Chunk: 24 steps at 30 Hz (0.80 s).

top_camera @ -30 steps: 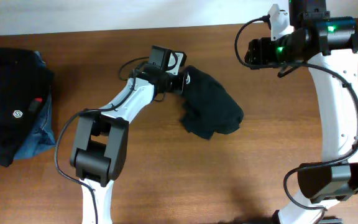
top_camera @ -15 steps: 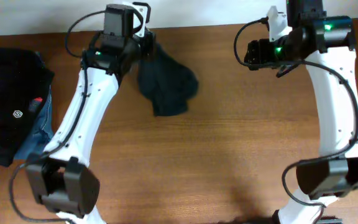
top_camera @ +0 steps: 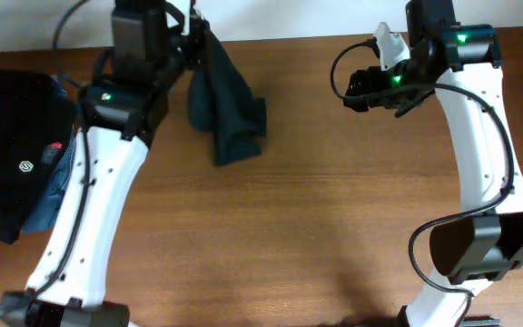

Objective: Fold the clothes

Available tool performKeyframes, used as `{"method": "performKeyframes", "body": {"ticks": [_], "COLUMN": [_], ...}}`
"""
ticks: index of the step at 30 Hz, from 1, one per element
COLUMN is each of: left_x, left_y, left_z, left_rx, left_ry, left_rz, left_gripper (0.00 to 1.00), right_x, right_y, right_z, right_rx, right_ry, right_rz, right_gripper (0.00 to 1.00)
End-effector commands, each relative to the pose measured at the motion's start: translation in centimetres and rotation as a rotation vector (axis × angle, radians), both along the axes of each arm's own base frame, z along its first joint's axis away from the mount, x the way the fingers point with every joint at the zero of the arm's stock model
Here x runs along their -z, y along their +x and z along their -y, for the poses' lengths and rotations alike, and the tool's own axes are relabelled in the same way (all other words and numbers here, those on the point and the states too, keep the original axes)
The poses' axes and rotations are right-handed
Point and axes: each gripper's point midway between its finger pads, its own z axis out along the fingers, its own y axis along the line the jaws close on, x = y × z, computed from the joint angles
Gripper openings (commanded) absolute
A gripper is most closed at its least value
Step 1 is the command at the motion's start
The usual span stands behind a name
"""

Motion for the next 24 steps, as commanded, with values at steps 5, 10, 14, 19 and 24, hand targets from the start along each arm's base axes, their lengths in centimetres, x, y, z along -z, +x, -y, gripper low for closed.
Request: {"method": "performKeyframes", "body": {"ticks": [5,10,14,19,24], "left_x": [-10.3,-11.5,-10.9,-10.7,-11.6], "left_y": [-3.7,-4.1,-4.1,-4.2,-4.1], "left_z": [-1.3,-1.4,-1.3,-1.3,-1.3], "left_rx": [-0.043,-0.047,-0.047,-0.049,-0.058], "left_ry": [-0.194,-0.228,-0.226,-0.231,-0.296], "left_rz": [0.179,0.199,0.171,0.164,0.181], "left_gripper": [0.01,0.01,0.01,0.01,0.01], "right_x": [-1.1,-1.2,-0.4,1.9,6.8], "right_y": [-1.0,-1.0,0.5,1.0,0.7], "right_z": [-5.8,-8.6,-9.6,-9.5,-10.4], "right_rx": [-0.276,-0.385,-0.306,-0.251,-0.272], "right_ry": [0.13,0.091,0.033,0.027,0.03], "right_rz": [0.072,0.134,0.154,0.113,0.077], "right_gripper": [0.79,0.77,0.77,0.78,0.78]}}
